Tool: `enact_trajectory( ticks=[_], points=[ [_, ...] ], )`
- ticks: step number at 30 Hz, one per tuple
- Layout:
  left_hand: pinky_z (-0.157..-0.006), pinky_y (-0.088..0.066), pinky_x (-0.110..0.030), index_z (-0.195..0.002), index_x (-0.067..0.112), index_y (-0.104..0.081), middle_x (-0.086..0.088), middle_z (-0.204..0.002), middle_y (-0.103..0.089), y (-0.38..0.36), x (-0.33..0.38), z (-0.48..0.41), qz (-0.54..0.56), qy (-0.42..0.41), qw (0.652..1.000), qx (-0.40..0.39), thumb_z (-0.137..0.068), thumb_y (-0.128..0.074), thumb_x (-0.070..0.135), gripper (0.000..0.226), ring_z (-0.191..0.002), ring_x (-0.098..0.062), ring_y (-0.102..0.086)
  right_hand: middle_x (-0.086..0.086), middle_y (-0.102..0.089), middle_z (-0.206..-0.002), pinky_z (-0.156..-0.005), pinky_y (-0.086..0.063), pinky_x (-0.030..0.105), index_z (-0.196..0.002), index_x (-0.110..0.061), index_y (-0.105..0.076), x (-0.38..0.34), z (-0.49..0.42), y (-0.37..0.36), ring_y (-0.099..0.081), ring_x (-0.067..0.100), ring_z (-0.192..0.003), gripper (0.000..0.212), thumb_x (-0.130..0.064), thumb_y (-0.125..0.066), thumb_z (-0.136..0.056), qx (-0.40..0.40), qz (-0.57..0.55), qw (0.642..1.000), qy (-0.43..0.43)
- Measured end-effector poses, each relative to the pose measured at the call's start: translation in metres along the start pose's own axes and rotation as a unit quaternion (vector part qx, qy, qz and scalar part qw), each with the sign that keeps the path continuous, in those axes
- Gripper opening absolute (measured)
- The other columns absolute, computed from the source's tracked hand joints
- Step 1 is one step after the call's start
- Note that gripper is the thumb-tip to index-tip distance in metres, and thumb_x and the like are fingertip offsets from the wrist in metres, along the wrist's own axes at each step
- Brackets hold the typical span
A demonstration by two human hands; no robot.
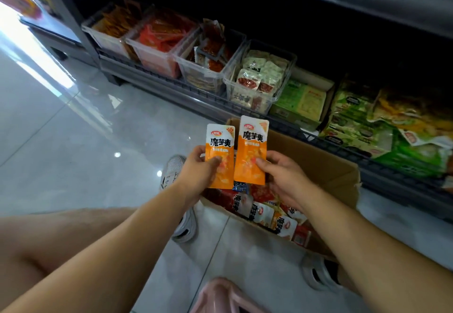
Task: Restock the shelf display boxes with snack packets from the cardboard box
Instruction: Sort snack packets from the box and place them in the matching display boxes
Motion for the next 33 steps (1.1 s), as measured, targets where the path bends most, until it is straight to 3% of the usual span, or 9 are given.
enact_trajectory(
  ticks=[3, 6, 10, 14, 17, 24, 27, 31, 33],
  points=[
    [-0.075, -0.061, -0.042, -0.123, 0.016, -0.055, -0.014, -0.114, -0.074, -0.004, 0.002, 0.005, 0.070, 0.007, 0.996, -0.056, -0.094, -0.073, 0.021, 0.034, -0.091, -0.028, -0.077, 0.002, -0.077, -0.093, -0.065, -0.060, 0.033, -0.108, -0.012, -0.068, -0.009, 0.005, -0.025, -0.074, 0.017, -0.081, 0.016, -0.020, -0.068, -0.094, -0.028, 0.054, 0.998, 0.033],
    [-0.077, -0.062, -0.042, -0.121, 0.018, -0.056, -0.011, -0.112, -0.076, -0.001, 0.001, 0.002, 0.035, -0.032, 0.998, -0.037, -0.087, -0.079, 0.010, 0.042, -0.093, -0.026, -0.077, 0.007, -0.074, -0.083, -0.048, -0.056, 0.027, -0.100, -0.004, -0.067, -0.009, 0.001, -0.039, -0.072, 0.017, -0.066, 0.019, -0.020, -0.072, -0.092, -0.042, 0.115, 0.991, 0.052],
    [-0.080, -0.063, -0.047, -0.116, 0.019, -0.058, -0.011, -0.112, -0.075, 0.020, 0.003, -0.011, 0.043, -0.049, 0.997, 0.037, -0.088, -0.078, 0.008, 0.037, -0.093, -0.026, -0.077, 0.012, -0.072, -0.087, -0.055, -0.057, 0.025, -0.100, -0.009, -0.068, -0.001, -0.025, -0.036, -0.067, 0.017, -0.067, 0.015, -0.024, -0.065, -0.097, -0.013, 0.130, 0.991, 0.024],
    [-0.074, -0.064, -0.043, -0.125, 0.016, -0.055, -0.007, -0.112, -0.075, 0.041, 0.006, -0.022, 0.042, -0.053, 0.995, 0.070, -0.089, -0.078, 0.010, 0.044, -0.091, -0.024, -0.077, 0.014, -0.074, -0.103, -0.052, -0.052, 0.024, -0.103, -0.010, -0.070, 0.040, -0.073, -0.015, -0.065, 0.014, -0.068, 0.010, -0.010, -0.062, -0.098, 0.047, 0.171, 0.984, -0.028],
    [-0.071, -0.064, -0.039, -0.124, 0.017, -0.056, -0.006, -0.111, -0.075, 0.050, 0.001, -0.028, 0.024, -0.051, 0.995, 0.086, -0.089, -0.078, 0.013, 0.042, -0.089, -0.022, -0.077, 0.010, -0.071, -0.112, -0.055, -0.054, 0.026, -0.112, -0.008, -0.070, 0.074, -0.104, -0.012, -0.066, 0.014, -0.068, 0.018, -0.010, -0.068, -0.094, 0.071, 0.171, 0.979, -0.082],
    [-0.068, -0.063, -0.039, -0.118, 0.020, -0.058, -0.008, -0.109, -0.076, 0.052, -0.010, -0.041, 0.049, -0.027, 0.994, 0.089, -0.090, -0.077, 0.014, 0.035, -0.089, -0.024, -0.078, 0.014, -0.065, -0.125, -0.077, -0.062, 0.039, -0.132, -0.010, -0.058, 0.117, -0.146, -0.030, -0.069, 0.028, -0.098, 0.044, -0.017, -0.072, -0.091, 0.110, 0.103, 0.979, -0.136],
    [-0.070, -0.064, -0.039, -0.124, 0.022, -0.057, -0.004, -0.111, -0.075, 0.048, -0.008, -0.043, 0.042, -0.031, 0.996, 0.078, -0.089, -0.078, 0.017, 0.041, -0.091, -0.022, -0.078, 0.015, -0.067, -0.121, -0.070, -0.062, 0.039, -0.129, -0.011, -0.058, 0.122, -0.153, -0.037, -0.071, 0.031, -0.091, 0.043, -0.020, -0.074, -0.090, 0.121, 0.045, 0.979, -0.158],
    [-0.075, -0.065, -0.042, -0.124, 0.024, -0.057, -0.002, -0.113, -0.074, 0.047, -0.007, -0.044, 0.034, -0.029, 0.996, 0.077, -0.090, -0.077, 0.019, 0.040, -0.093, -0.021, -0.077, 0.010, -0.067, -0.117, -0.080, -0.061, 0.044, -0.113, -0.016, -0.063, 0.126, -0.154, -0.040, -0.068, 0.032, -0.099, 0.026, -0.019, -0.075, -0.090, 0.124, 0.060, 0.979, -0.153],
    [-0.077, -0.065, -0.044, -0.122, 0.025, -0.057, -0.002, -0.114, -0.074, 0.048, -0.007, -0.044, 0.038, -0.028, 0.996, 0.080, -0.090, -0.077, 0.018, 0.039, -0.095, -0.022, -0.077, 0.008, -0.066, -0.106, -0.069, -0.057, 0.035, -0.106, -0.016, -0.065, 0.119, -0.150, -0.040, -0.066, 0.027, -0.091, 0.015, -0.022, -0.071, -0.093, 0.121, 0.081, 0.980, -0.134]
  ],
)
Point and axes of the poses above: each hand's wrist, its own z-axis away from the middle knuckle, its own y-axis out of the back of the hand, x = y × z, the point moved 3 cm from there along -z, towards the middle knuckle
